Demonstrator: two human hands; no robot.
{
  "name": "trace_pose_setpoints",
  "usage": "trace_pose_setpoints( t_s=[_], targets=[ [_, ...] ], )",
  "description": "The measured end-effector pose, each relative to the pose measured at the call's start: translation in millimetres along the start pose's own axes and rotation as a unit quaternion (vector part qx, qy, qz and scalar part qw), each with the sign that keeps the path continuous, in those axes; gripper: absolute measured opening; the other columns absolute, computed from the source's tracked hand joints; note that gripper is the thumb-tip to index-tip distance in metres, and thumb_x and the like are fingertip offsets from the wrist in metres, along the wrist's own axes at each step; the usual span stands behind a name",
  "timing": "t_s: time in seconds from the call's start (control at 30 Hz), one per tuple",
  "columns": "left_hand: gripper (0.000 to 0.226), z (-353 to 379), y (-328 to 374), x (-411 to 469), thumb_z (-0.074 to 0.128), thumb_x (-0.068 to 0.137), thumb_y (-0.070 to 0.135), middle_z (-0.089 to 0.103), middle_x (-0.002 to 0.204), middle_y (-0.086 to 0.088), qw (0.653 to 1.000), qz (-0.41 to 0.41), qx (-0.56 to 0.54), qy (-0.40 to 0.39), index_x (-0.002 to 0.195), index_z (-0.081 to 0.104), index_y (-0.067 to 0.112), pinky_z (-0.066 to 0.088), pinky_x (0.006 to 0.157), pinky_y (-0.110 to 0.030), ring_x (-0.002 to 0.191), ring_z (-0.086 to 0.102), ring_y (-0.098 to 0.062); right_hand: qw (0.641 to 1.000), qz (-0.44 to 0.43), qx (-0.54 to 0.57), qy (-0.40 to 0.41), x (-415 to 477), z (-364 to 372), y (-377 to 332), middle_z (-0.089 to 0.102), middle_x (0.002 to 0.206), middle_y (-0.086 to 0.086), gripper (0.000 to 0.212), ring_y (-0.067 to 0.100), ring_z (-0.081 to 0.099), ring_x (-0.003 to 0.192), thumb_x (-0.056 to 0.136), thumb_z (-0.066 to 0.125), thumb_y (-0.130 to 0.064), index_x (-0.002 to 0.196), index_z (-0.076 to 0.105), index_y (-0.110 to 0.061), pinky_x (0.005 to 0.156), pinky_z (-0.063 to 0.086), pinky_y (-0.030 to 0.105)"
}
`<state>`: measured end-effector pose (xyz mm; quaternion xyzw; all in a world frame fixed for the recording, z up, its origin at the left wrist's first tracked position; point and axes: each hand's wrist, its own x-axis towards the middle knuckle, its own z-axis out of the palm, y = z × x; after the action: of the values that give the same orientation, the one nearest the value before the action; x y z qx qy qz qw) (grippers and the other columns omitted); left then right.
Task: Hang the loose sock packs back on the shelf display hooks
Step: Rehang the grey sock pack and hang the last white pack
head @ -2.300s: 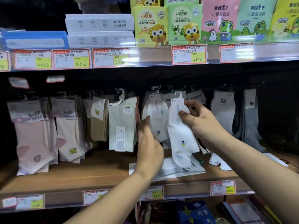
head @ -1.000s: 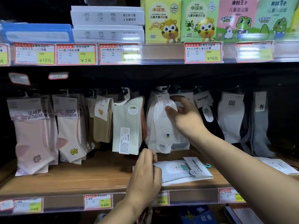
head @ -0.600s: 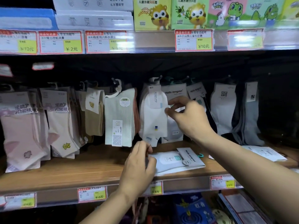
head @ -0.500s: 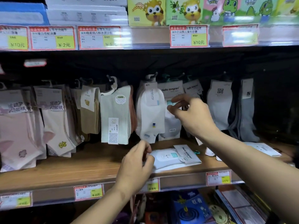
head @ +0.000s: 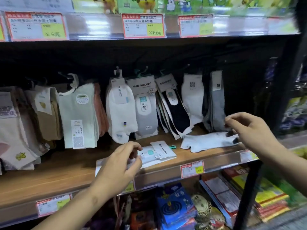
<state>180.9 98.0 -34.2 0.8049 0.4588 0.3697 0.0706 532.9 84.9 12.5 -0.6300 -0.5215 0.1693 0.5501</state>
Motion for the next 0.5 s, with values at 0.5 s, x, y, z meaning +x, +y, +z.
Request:
trace_pose_setpoints(
  t_s=[0.5],
  targets=[
    [0.096, 42.5, 29.4, 95.1, 0.059, 0.074, 0.071, 0.039, 0.154, -0.001, 0.919, -0.111, 0.142, -0.351, 0.149, 0.031, 0.019, 0.03, 0.114, -0.032, 0.139, 0.038, -0.02, 0.905, 0.104, -0.412, 0.003, 7.3, -21.8, 28.3, 0.065, 0.096, 0.008, 0.065, 0.033, 0.06, 0.087, 0.084, 0.049, -0.071, 0.111, 0.059, -0.013, 0.068, 0.047, 0.037]
  ],
)
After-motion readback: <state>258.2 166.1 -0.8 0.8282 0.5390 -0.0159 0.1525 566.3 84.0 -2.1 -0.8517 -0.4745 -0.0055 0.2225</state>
